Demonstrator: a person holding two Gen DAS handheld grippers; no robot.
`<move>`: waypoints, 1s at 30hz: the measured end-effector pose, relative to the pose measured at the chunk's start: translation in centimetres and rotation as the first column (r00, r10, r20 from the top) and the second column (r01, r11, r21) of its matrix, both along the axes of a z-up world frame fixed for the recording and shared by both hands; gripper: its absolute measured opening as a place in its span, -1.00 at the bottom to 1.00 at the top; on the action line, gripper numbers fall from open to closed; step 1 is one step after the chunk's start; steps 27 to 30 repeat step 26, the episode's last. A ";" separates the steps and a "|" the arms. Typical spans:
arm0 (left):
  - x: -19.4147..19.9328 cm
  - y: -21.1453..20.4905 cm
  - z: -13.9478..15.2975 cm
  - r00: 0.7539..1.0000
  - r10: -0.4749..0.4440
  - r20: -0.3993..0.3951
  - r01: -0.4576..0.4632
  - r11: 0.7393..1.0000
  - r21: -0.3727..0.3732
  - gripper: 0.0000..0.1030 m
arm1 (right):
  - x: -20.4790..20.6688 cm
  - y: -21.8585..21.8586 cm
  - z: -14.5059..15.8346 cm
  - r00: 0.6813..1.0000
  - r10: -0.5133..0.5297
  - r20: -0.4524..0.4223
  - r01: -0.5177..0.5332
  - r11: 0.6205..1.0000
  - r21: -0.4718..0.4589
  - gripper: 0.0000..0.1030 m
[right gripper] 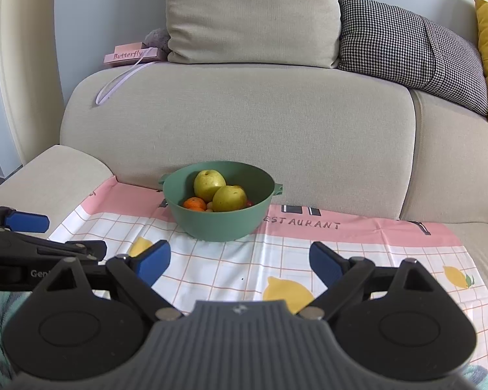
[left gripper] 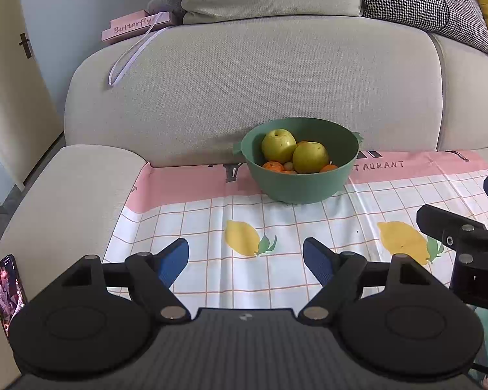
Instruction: Organize fruits
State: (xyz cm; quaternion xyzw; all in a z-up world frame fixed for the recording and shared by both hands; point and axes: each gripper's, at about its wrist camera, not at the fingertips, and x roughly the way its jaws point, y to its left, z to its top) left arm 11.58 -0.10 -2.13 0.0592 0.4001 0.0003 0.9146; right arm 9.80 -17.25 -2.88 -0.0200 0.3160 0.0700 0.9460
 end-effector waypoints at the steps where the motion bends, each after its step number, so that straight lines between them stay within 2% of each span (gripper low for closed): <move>1: 0.0 0.0 0.0 1.000 0.001 0.000 -0.001 1.000 0.000 0.82 | -0.1 0.0 -0.1 1.000 0.002 0.000 -0.002 1.000 -0.001 0.73; 30: -0.2 0.3 0.2 1.000 -0.004 -0.012 0.004 0.999 -0.039 0.82 | -0.4 0.1 -0.7 1.000 0.014 -0.013 -0.014 1.000 -0.008 0.73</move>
